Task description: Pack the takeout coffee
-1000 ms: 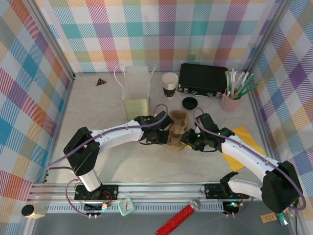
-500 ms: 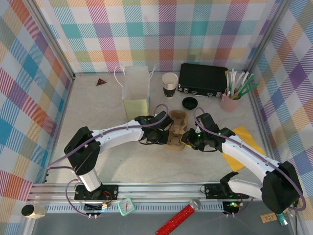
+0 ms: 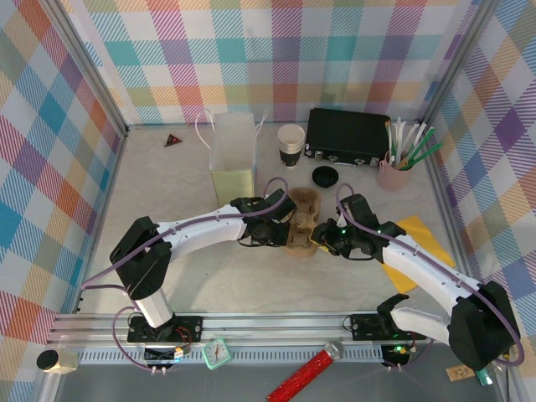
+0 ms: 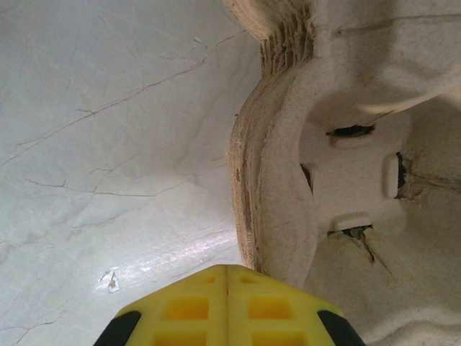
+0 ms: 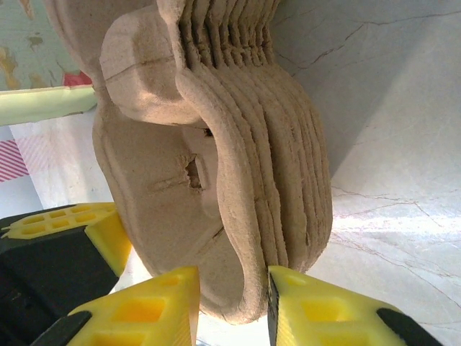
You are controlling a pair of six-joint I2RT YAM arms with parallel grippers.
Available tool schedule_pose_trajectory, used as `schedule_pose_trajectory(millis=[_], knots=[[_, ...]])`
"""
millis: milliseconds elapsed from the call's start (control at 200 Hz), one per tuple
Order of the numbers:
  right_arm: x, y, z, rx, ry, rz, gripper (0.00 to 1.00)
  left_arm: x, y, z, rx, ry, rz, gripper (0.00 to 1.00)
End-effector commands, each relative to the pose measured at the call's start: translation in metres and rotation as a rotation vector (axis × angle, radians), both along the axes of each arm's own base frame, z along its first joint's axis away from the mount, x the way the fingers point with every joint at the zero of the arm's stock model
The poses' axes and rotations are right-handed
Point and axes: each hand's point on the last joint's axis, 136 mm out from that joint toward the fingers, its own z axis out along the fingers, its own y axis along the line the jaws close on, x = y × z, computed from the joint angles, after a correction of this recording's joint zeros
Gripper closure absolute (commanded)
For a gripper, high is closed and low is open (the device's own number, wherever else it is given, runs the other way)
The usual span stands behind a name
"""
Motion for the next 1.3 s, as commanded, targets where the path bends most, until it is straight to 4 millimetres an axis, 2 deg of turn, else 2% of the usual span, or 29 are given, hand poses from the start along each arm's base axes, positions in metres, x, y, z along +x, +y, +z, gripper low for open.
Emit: schedule_pose_trajectory(millis=[0, 150, 550, 845, 1015, 1120, 1295], knots=[[0.0, 0.014, 0.013, 0.094, -0.023, 0.034, 0.69, 0.002, -0.031, 0.038, -0.149, -0.035, -0.065, 1.0], [0.002, 0.017, 0.016, 0.113, -0.035, 0.035, 0.68, 0.001, -0.037, 0.044, -0.179, -0.033, -0.08, 1.0], [0.006, 0.017, 0.038, 0.167, -0.099, 0.032, 0.69, -0.001, -0.033, 0.031, -0.137, -0.002, -0.077, 1.0], [0.003, 0.014, 0.031, 0.202, -0.078, 0.017, 0.69, -0.002, -0.033, 0.028, -0.133, 0.005, -0.076, 1.0], [0.003, 0.018, 0.027, 0.217, -0.051, 0.02, 0.68, -0.001, -0.035, 0.036, -0.155, -0.005, -0.081, 1.0], [0.004, 0.017, 0.032, 0.221, -0.071, 0.016, 0.69, -0.002, -0.036, 0.037, -0.158, -0.007, -0.083, 1.0], [0.006, 0.009, 0.041, 0.238, -0.1, -0.018, 0.69, -0.003, -0.031, 0.024, -0.122, 0.008, -0.078, 1.0]])
